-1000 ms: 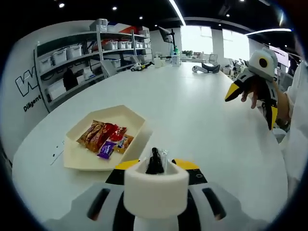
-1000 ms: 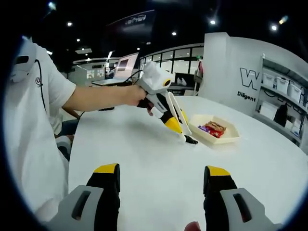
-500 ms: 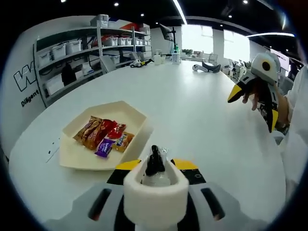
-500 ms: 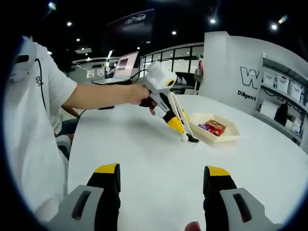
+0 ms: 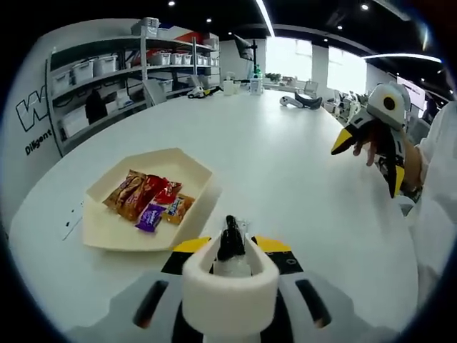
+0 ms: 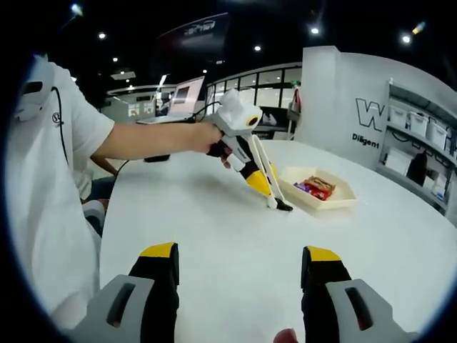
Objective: Place the target food into the container with the food tongs after gripping and lifting it, then release it inside without dropping or visibly crushing the food.
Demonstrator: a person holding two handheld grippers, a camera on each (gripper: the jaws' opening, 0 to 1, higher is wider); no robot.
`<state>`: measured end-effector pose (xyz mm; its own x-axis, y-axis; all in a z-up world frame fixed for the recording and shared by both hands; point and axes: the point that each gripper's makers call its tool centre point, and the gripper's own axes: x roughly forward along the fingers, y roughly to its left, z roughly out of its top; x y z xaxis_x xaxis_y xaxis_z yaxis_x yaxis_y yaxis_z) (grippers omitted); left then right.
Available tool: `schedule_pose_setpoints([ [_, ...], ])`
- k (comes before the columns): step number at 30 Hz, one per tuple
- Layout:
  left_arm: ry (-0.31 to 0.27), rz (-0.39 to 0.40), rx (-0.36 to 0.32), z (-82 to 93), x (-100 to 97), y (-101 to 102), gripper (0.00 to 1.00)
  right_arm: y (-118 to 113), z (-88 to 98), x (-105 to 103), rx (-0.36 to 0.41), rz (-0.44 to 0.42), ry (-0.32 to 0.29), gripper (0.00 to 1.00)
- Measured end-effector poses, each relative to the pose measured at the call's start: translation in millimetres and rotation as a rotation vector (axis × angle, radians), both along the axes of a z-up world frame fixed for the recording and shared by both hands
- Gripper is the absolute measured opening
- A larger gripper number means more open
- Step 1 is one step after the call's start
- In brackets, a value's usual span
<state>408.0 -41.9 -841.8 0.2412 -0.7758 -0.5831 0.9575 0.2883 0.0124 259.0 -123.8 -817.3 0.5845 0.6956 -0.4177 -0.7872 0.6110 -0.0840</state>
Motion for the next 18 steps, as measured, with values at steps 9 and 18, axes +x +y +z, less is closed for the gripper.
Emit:
schedule_pose_setpoints([
  [9,0.007,-0.019,0.000,7.6,-3.9,3,0.18,-1,-1.6,-1,0.004,-0.004,0.003,0.67],
  [18,-0.002,-0.035,-0.013,25.2,-4.2,5,0.17,-1,-0.4,-1,0.004,-0.004,0.002,0.67],
])
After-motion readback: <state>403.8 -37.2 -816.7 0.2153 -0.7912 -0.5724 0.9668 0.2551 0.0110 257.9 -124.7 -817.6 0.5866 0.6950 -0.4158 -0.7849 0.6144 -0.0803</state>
